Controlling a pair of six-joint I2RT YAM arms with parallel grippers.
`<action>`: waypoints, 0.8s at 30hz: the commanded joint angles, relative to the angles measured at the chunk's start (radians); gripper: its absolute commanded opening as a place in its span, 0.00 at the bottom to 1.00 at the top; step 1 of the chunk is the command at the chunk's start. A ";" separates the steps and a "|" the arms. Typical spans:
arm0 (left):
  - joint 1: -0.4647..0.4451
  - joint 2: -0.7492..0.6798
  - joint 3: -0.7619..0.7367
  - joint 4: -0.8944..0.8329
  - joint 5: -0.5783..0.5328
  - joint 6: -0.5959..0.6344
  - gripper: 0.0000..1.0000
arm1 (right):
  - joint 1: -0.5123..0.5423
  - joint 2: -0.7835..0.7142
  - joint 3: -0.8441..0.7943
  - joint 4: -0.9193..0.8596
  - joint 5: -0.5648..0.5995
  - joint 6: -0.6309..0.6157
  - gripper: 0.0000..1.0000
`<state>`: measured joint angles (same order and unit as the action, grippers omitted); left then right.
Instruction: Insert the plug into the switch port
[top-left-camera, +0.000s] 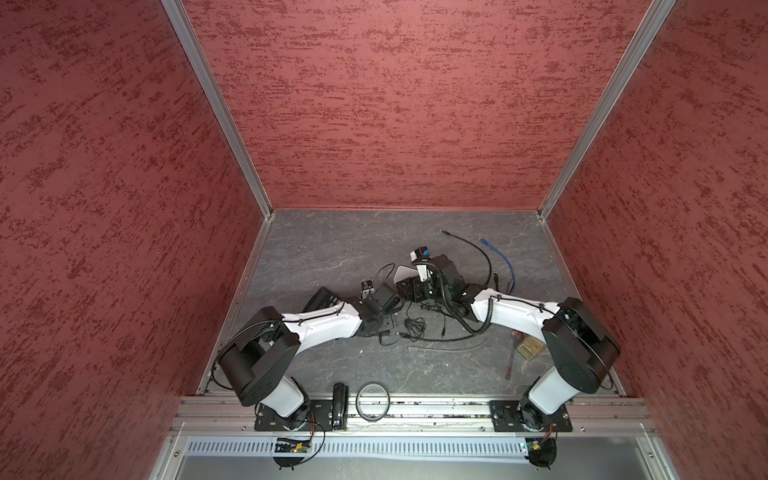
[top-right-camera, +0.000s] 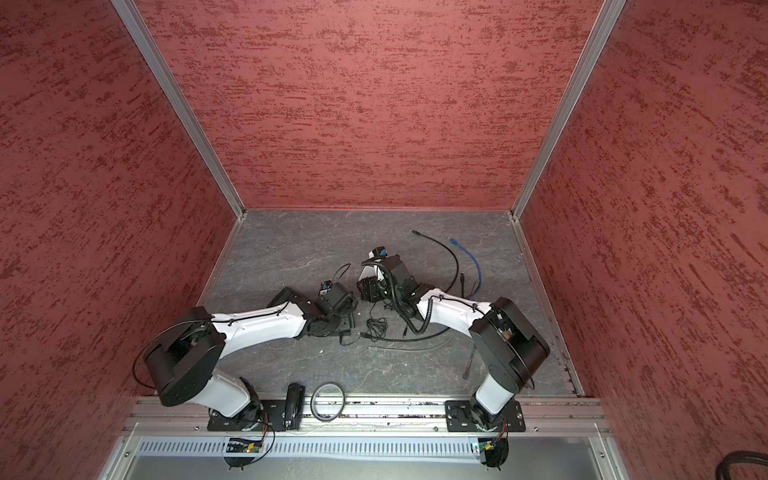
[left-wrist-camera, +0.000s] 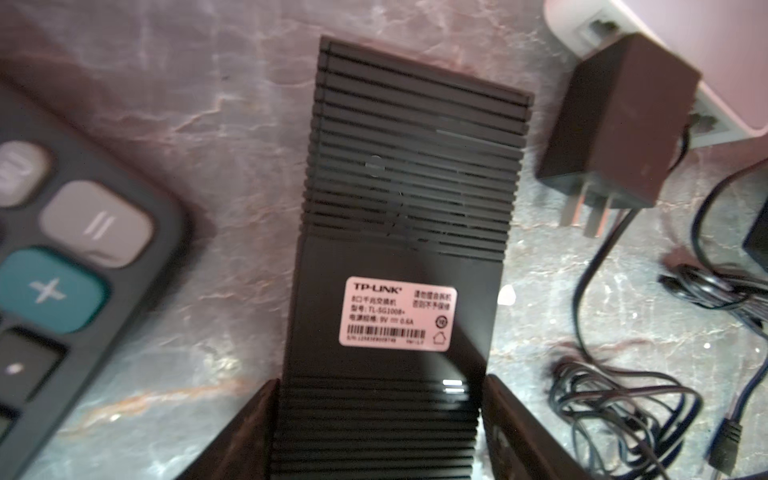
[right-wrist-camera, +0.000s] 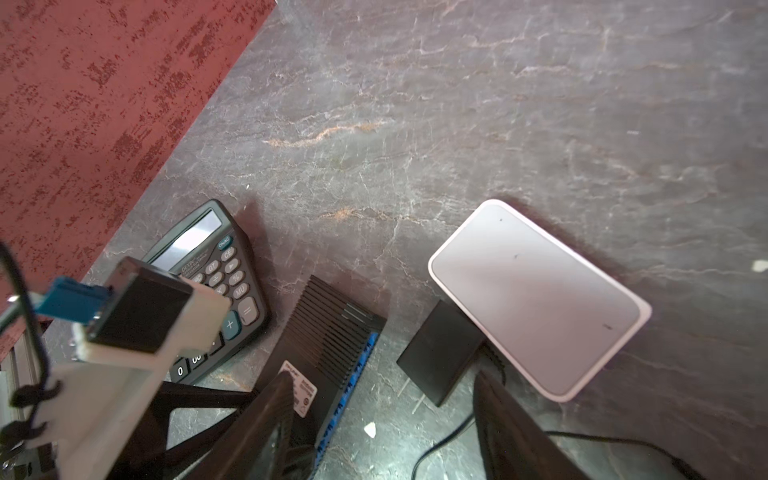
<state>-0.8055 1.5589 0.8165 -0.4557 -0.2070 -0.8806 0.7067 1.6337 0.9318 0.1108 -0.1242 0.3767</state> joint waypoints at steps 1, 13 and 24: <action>-0.011 0.036 -0.017 -0.049 0.001 0.019 0.73 | -0.001 -0.025 -0.017 -0.010 0.011 -0.012 0.69; -0.022 0.095 0.005 -0.062 -0.011 0.043 0.79 | -0.005 -0.018 -0.014 0.000 -0.017 -0.021 0.70; -0.022 0.031 -0.074 0.113 0.018 0.075 0.46 | -0.016 0.014 -0.002 0.007 -0.105 -0.027 0.70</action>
<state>-0.8295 1.5909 0.8024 -0.4225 -0.2478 -0.8173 0.7002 1.6348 0.9264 0.1078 -0.1791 0.3580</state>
